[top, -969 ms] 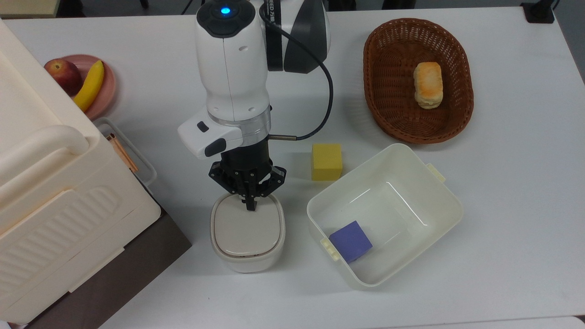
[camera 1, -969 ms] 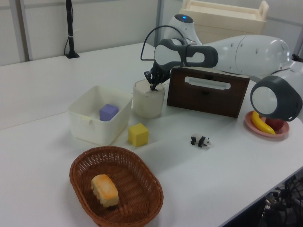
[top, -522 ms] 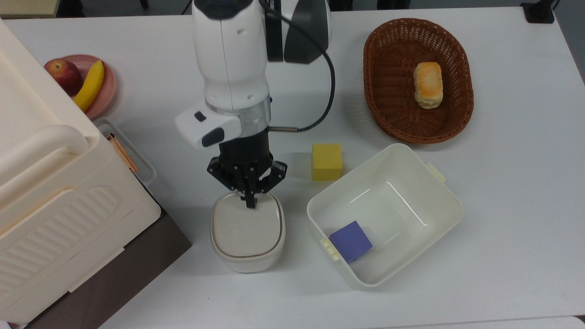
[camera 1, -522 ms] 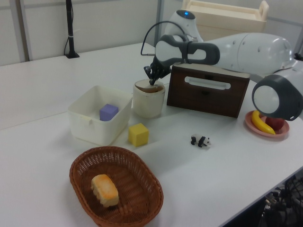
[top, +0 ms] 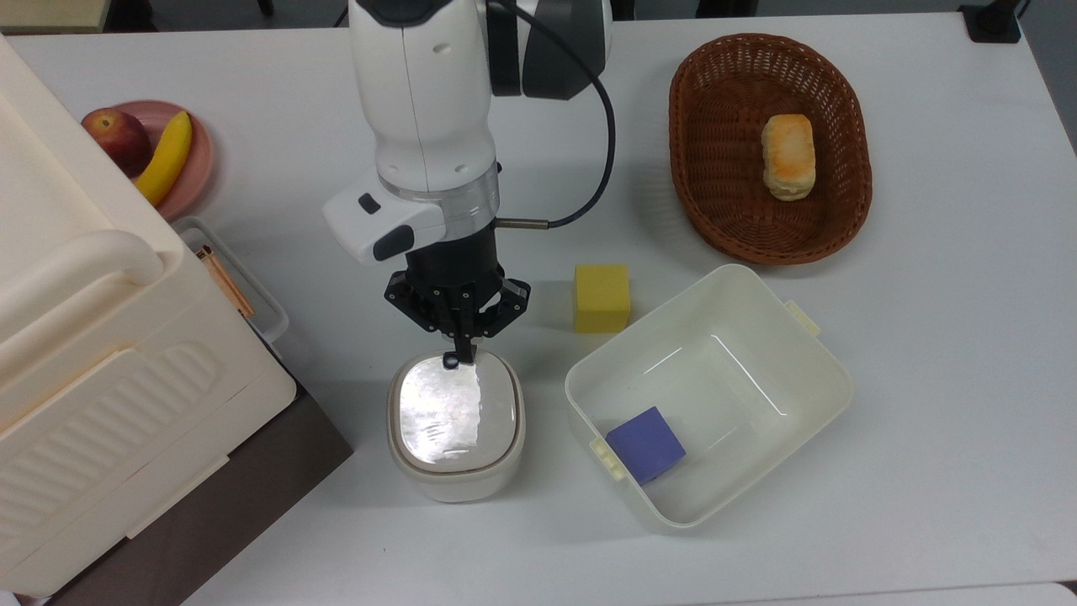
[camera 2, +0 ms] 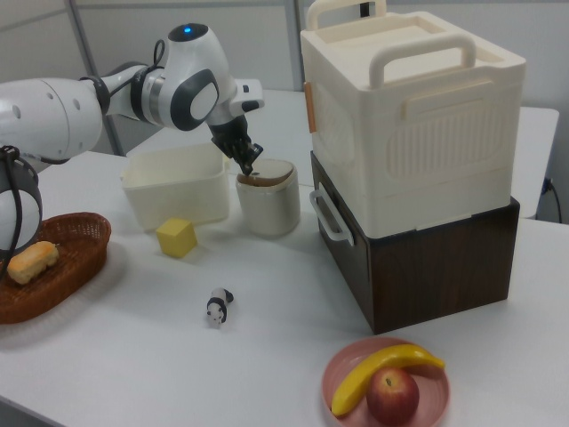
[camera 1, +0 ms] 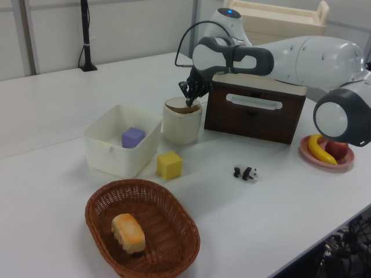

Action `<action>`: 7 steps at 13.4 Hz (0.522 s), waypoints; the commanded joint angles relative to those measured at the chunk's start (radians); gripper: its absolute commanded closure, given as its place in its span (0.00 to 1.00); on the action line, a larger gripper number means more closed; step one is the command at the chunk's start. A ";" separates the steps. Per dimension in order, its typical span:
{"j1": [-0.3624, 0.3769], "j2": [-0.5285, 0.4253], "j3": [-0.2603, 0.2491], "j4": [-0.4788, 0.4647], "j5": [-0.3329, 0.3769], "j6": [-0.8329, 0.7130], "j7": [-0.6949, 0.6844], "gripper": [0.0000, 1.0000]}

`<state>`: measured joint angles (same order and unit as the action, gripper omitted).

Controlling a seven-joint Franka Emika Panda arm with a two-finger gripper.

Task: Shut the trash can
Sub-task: 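Press down on the closed lid with the gripper fingers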

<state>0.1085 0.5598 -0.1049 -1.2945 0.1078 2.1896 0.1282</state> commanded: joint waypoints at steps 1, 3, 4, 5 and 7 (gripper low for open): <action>0.002 -0.017 -0.004 -0.025 0.020 -0.002 -0.022 0.98; 0.002 0.006 -0.004 -0.022 0.023 0.021 -0.016 0.98; 0.002 0.017 -0.004 -0.022 0.023 0.051 -0.010 0.98; 0.002 0.031 -0.005 -0.022 0.021 0.090 0.005 0.98; -0.003 0.058 -0.010 -0.019 0.018 0.159 0.018 0.98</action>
<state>0.1063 0.5975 -0.1056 -1.2998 0.1078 2.2742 0.1346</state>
